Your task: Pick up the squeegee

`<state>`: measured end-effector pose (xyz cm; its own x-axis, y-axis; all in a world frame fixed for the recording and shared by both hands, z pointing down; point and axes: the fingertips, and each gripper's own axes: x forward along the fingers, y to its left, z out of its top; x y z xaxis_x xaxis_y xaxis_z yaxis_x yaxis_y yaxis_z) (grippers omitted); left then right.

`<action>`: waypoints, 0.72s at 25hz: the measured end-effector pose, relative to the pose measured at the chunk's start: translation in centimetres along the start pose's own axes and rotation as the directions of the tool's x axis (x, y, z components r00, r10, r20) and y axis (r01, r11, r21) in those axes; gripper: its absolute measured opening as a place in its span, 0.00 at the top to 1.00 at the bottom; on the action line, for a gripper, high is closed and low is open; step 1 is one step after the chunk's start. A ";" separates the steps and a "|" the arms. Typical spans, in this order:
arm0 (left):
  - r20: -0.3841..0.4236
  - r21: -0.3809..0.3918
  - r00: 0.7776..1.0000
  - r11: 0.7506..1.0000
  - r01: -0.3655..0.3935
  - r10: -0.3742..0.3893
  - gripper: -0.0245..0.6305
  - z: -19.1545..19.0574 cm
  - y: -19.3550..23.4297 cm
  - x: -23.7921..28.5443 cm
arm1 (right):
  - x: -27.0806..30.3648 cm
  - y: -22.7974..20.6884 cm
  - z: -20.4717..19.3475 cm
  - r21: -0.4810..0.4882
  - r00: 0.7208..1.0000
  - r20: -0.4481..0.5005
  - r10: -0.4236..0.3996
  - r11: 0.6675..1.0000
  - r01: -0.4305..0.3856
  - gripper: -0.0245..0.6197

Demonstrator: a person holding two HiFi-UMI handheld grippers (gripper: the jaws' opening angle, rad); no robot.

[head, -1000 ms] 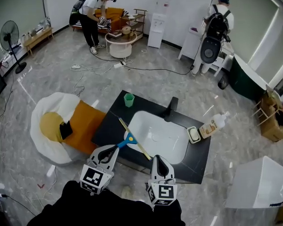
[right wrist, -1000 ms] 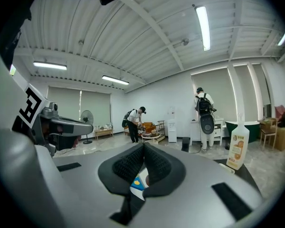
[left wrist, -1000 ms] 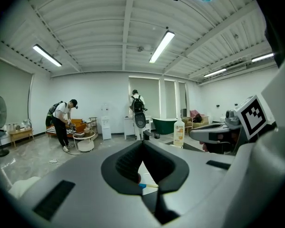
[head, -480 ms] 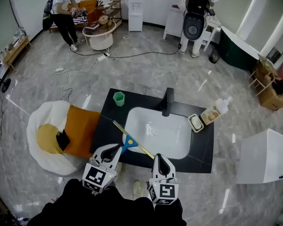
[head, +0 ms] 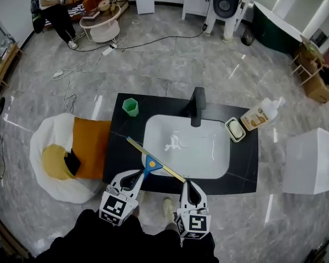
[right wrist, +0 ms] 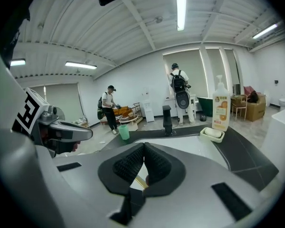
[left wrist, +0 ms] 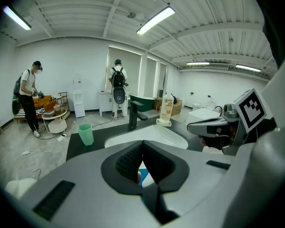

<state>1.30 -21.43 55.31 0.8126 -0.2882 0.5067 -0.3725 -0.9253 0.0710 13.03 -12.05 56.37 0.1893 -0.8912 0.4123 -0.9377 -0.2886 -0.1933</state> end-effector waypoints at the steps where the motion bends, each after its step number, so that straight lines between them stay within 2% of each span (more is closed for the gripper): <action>1: -0.017 0.001 1.000 1.000 0.006 -0.006 0.93 -0.6 0.2 0.6 | 0.4 -0.2 -0.5 0.013 1.000 -0.009 -0.006 1.000 0.006 0.94; 7: -0.122 -0.028 0.991 0.999 0.043 -0.047 0.93 -4.0 1.0 3.4 | 1.9 -1.5 -2.8 0.075 0.997 -0.046 -0.054 0.996 0.057 0.94; 13: -0.228 -0.058 0.973 0.998 0.033 -0.045 0.93 -7.1 1.8 5.6 | 2.8 -2.4 -3.9 0.110 0.994 -0.067 -0.082 0.990 0.089 0.94; 14: -0.247 -0.069 0.967 0.997 0.047 -0.063 0.91 -7.7 1.6 5.9 | 2.9 -2.6 -4.1 0.114 0.994 -0.071 -0.084 0.989 0.092 0.94; 15: -0.265 -0.082 0.961 0.995 0.062 -0.081 0.78 -8.3 1.4 6.2 | 3.0 -2.7 -4.3 0.117 0.993 -0.074 -0.087 0.989 0.096 0.94; 16: -0.282 -0.093 0.955 0.993 0.071 -0.095 0.71 -8.9 1.3 6.4 | 3.0 -2.8 -4.4 0.119 0.993 -0.076 -0.090 0.988 0.099 0.94; 18: -0.316 -0.100 0.943 0.992 0.075 -0.104 0.65 -10.1 1.2 7.0 | 3.1 -3.1 -4.8 0.125 0.992 -0.081 -0.093 0.987 0.103 0.94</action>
<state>1.99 -22.03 67.60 0.6632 -0.0981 0.7420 -0.3533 -0.9150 0.1948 15.13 -12.27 62.49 0.2518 -0.8291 0.4991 -0.8694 -0.4204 -0.2596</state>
